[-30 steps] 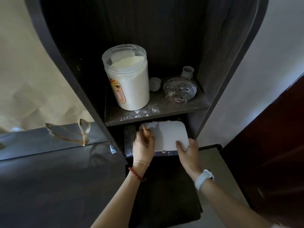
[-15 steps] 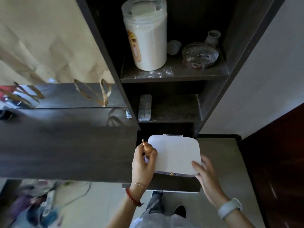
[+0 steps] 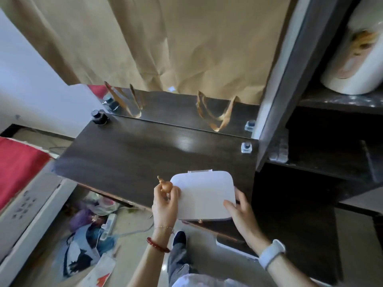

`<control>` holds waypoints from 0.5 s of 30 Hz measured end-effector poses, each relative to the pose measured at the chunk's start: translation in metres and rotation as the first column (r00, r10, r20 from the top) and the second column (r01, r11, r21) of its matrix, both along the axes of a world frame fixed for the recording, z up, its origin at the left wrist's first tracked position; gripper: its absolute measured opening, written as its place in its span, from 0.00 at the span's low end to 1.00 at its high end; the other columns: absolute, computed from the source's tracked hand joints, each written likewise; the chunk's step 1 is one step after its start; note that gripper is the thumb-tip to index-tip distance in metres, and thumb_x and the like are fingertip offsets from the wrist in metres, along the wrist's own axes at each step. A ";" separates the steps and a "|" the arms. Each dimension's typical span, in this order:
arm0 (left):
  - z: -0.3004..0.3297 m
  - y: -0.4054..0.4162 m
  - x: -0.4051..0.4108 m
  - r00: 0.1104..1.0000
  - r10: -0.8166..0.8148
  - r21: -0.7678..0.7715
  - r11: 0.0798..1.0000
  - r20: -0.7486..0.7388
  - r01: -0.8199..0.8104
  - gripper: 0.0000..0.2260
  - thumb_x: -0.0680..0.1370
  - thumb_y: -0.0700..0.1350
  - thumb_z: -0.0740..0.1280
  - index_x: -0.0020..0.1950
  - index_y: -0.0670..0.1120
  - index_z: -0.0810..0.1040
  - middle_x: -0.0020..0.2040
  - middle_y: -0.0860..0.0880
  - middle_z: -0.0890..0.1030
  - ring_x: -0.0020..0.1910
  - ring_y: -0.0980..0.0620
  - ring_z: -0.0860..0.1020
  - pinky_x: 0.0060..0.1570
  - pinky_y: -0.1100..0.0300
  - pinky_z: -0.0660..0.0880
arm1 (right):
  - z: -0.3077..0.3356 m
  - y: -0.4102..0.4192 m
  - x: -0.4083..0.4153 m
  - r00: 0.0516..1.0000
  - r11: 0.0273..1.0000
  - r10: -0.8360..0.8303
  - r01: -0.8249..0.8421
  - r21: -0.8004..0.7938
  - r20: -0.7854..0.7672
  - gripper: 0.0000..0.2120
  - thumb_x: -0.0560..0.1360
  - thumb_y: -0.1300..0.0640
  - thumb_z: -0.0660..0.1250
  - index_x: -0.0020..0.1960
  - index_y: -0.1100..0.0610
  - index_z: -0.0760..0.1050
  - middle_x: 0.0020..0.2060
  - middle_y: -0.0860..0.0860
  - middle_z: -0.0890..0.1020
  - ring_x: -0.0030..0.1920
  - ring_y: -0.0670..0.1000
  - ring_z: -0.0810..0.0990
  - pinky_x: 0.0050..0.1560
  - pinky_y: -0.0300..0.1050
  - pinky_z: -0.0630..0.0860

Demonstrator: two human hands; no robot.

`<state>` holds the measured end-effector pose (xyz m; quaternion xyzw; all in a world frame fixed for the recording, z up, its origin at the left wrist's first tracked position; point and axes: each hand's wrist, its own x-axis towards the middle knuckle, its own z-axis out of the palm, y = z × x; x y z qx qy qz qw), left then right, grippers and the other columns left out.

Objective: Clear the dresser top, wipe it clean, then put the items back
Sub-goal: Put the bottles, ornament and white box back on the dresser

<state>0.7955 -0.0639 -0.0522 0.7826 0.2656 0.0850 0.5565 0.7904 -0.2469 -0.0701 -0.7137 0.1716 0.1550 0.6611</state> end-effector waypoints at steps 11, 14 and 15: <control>-0.011 0.218 0.133 0.984 -0.162 -0.041 0.986 -0.079 0.159 0.06 0.72 0.45 0.64 0.41 0.53 0.68 0.38 0.54 0.79 0.44 0.49 0.78 0.48 0.57 0.71 | -0.016 0.219 0.096 0.995 0.935 0.034 -0.067 -0.349 -0.099 0.14 0.75 0.58 0.61 0.59 0.62 0.71 0.56 0.58 0.78 0.57 0.56 0.76 0.55 0.49 0.74; -0.017 0.238 0.155 0.969 -0.227 -0.082 0.972 -0.097 0.219 0.05 0.71 0.46 0.64 0.42 0.51 0.68 0.36 0.56 0.78 0.46 0.47 0.79 0.52 0.54 0.72 | -0.022 0.239 0.111 0.997 0.922 0.001 -0.033 -0.387 -0.083 0.12 0.75 0.58 0.61 0.57 0.61 0.73 0.54 0.58 0.79 0.55 0.55 0.77 0.52 0.48 0.75; -0.020 0.242 0.159 0.961 -0.248 -0.097 0.967 -0.121 0.237 0.05 0.70 0.47 0.64 0.43 0.51 0.69 0.36 0.56 0.78 0.46 0.47 0.79 0.54 0.53 0.73 | -0.024 0.241 0.115 0.996 0.912 -0.010 -0.026 -0.409 -0.087 0.12 0.75 0.58 0.61 0.56 0.60 0.74 0.54 0.58 0.79 0.54 0.56 0.77 0.52 0.49 0.76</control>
